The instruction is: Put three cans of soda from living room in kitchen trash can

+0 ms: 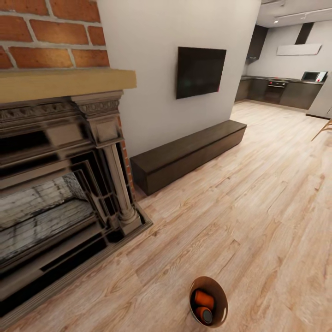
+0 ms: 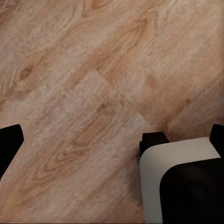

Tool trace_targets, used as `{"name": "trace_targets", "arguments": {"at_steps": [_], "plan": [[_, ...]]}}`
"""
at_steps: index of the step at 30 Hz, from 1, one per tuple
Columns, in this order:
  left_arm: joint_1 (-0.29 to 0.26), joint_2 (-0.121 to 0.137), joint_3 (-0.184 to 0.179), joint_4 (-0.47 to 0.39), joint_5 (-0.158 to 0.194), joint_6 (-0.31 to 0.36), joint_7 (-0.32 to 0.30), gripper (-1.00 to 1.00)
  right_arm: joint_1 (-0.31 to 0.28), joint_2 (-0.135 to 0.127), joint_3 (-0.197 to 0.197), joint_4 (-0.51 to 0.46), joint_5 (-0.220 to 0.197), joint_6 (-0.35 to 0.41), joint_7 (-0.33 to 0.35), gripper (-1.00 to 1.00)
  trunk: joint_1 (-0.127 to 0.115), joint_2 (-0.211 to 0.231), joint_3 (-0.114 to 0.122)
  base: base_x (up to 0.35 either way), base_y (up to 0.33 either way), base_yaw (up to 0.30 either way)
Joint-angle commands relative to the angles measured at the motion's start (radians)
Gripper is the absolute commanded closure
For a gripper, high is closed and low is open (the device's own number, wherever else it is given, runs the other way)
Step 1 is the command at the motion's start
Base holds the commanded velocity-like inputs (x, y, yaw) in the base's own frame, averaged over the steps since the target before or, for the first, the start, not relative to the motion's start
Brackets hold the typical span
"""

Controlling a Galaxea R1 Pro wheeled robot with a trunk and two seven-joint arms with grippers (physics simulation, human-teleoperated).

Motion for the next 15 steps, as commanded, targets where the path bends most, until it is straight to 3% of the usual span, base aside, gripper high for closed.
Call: {"name": "trace_targets", "arguments": {"at_steps": [1, 6, 15], "plan": [[0.000, 0.000, 0.000, 0.000, 0.000, 0.006, 0.000, -1.00, 0.003, 0.000, 0.000, 0.000, 0.000, 0.000, 0.000, -1.00, -0.004, 0.007, 0.003, 0.000, 0.000, 0.000], [0.008, 0.001, 0.000, 0.001, 0.000, 0.026, 0.001, -1.00, 0.012, 0.005, 0.000, 0.000, -0.001, -0.001, 0.000, -1.00, -0.023, 0.042, 0.019, 0.000, 0.000, 0.000], [0.014, -0.014, 0.000, 0.040, 0.001, 0.053, 0.008, -1.00, 0.014, 0.054, 0.000, 0.000, -0.002, -0.001, 0.000, -1.00, -0.058, 0.105, 0.047, 0.000, 0.000, 0.000]]}}
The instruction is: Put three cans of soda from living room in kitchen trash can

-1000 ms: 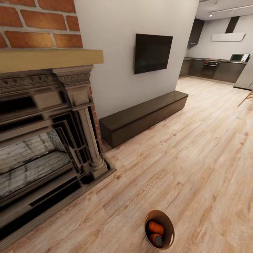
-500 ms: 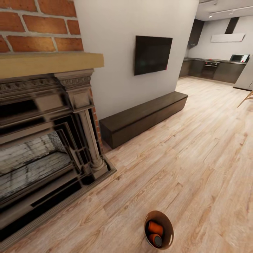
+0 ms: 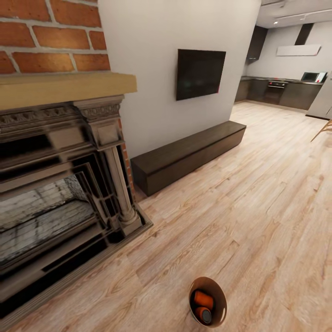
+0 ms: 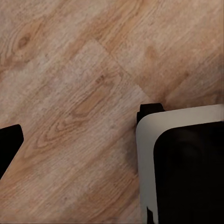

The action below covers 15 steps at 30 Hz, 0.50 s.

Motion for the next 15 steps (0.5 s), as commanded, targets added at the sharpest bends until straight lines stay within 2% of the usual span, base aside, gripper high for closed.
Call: {"name": "trace_targets", "arguments": {"at_steps": [1, 3, 5, 9, 15], "plan": [[0.000, -0.002, 0.000, 0.001, 0.000, 0.000, 0.000, -1.00, 0.000, 0.004, 0.000, 0.000, 0.000, 0.000, 0.000, -1.00, -0.004, 0.007, 0.003, 0.000, 0.000, 0.000], [0.001, -0.018, -0.001, 0.004, -0.001, 0.002, 0.000, -1.00, 0.000, 0.021, 0.000, 0.000, -0.001, 0.000, 0.000, -1.00, -0.012, 0.021, 0.010, 0.000, 0.000, 0.000], [0.000, -0.028, -0.013, 0.005, 0.000, 0.003, 0.001, -1.00, 0.000, 0.025, 0.000, 0.000, -0.001, 0.000, 0.000, -1.00, -0.019, 0.035, 0.016, 0.000, 0.000, 0.000], [0.000, -0.036, -0.032, 0.005, 0.000, 0.009, 0.002, -1.00, 0.000, 0.027, 0.000, 0.000, -0.003, 0.000, 0.000, -1.00, -0.035, 0.063, 0.028, 0.000, 0.000, 0.000], [0.001, -0.039, -0.043, 0.008, 0.000, 0.042, 0.003, -1.00, 0.005, 0.027, -0.001, 0.000, -0.011, 0.001, -0.001, -1.00, -0.058, 0.105, 0.047, 0.000, 0.000, 0.000]]}}
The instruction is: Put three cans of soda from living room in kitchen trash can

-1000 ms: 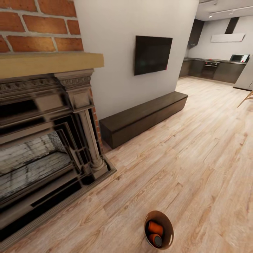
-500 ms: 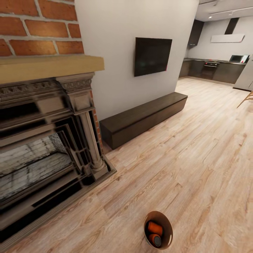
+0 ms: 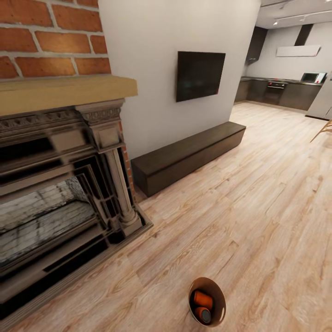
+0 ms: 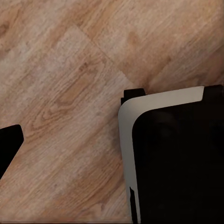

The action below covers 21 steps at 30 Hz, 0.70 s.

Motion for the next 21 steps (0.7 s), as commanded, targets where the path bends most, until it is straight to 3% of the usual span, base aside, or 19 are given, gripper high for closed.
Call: {"name": "trace_targets", "arguments": {"at_steps": [1, 10, 14, 15, 21], "plan": [[0.000, 0.000, -0.001, 0.001, 0.000, 0.008, 0.000, -1.00, 0.004, 0.000, 0.000, 0.000, -0.001, 0.000, 0.000, -1.00, -0.004, 0.007, 0.003, 0.000, 0.000, 0.000], [0.041, 0.009, -0.003, 0.001, 0.004, 0.078, 0.036, -1.00, 0.022, 0.006, -0.003, 0.000, -0.020, 0.000, -0.001, -1.00, -0.038, 0.070, 0.031, 0.000, 0.000, 0.000], [0.053, 0.016, -0.003, 0.002, 0.004, 0.090, 0.051, -1.00, 0.024, 0.016, -0.006, 0.000, -0.074, 0.000, -0.005, -1.00, -0.054, 0.098, 0.044, 0.000, 0.000, 0.000], [0.059, 0.021, -0.003, 0.002, 0.004, 0.096, 0.055, -1.00, 0.025, 0.019, -0.007, 0.000, -0.108, 0.001, -0.008, -1.00, -0.058, 0.105, 0.047, 0.000, 0.000, 0.000], [0.091, 0.027, -0.002, 0.002, 0.007, 0.109, 0.062, -1.00, 0.025, 0.025, -0.009, 0.000, -0.167, 0.002, -0.014, -1.00, -0.081, 0.147, 0.066, 0.000, 0.000, 0.000]]}}
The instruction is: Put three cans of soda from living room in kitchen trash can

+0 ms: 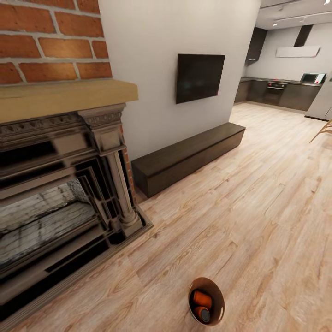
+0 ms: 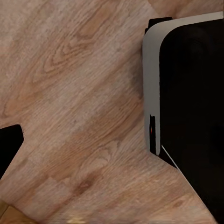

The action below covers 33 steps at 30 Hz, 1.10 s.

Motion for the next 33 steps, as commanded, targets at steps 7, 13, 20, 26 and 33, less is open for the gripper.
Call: {"name": "trace_targets", "arguments": {"at_steps": [7, 13, 20, 26, 33], "plan": [[0.047, 0.023, 0.004, 0.000, 0.003, 0.003, 0.005, -1.00, 0.022, 0.003, -0.001, 0.000, -0.028, 0.002, -0.003, -1.00, -0.027, 0.049, 0.022, 0.000, 0.000, 0.000], [0.100, 0.032, 0.005, -0.001, 0.006, -0.023, 0.031, -1.00, 0.095, 0.004, -0.001, 0.000, -0.031, -0.001, -0.004, -1.00, -0.050, 0.091, 0.041, 0.000, 0.000, 0.000], [0.109, 0.031, 0.008, -0.002, 0.007, -0.038, 0.037, -1.00, 0.129, 0.002, -0.001, 0.000, -0.036, -0.001, -0.005, -1.00, -0.077, 0.140, 0.063, 0.000, 0.000, 0.000], [0.110, 0.025, 0.011, -0.007, 0.007, -0.040, 0.037, -1.00, 0.134, 0.003, 0.008, -0.008, -0.029, 0.003, -0.005, -1.00, -0.100, 0.182, 0.082, 0.000, 0.000, 0.000], [0.109, 0.008, 0.004, -0.014, 0.005, -0.043, 0.037, -1.00, 0.135, 0.028, 0.010, -0.017, -0.024, 0.002, -0.003, -1.00, -0.107, 0.196, 0.088, 0.000, 0.000, 0.000]]}}
